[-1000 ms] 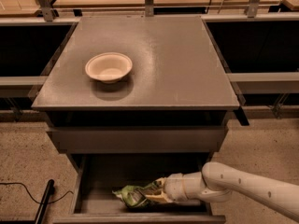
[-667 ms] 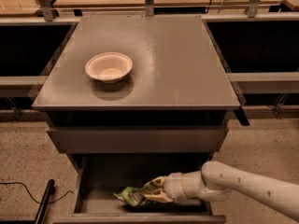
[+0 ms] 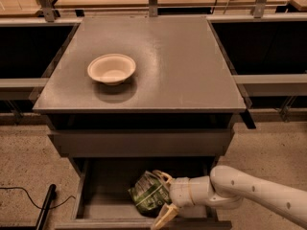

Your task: Place green jalapeno chip bag into middle drawer

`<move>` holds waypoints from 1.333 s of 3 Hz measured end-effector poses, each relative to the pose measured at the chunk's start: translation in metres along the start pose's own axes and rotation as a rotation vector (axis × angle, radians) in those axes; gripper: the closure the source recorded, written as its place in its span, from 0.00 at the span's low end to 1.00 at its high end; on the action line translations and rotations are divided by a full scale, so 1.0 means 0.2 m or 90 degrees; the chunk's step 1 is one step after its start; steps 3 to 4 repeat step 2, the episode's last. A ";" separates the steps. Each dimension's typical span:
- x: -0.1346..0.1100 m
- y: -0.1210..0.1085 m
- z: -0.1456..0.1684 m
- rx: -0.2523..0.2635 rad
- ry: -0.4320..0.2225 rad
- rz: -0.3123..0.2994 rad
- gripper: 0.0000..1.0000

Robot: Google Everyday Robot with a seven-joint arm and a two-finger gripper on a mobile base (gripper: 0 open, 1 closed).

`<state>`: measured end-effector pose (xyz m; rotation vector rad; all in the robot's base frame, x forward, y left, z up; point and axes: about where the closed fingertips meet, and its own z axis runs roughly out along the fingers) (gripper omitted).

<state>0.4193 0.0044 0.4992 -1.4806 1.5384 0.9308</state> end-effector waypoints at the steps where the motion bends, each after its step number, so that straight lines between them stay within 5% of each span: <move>1: -0.20 0.13 -0.19 0.029 0.009 -0.067 0.00; 4: -0.23 0.14 -0.27 0.048 0.018 -0.076 0.00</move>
Offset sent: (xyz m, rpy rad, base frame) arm -0.0272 -0.0156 0.0521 -0.0204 -0.1133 0.0029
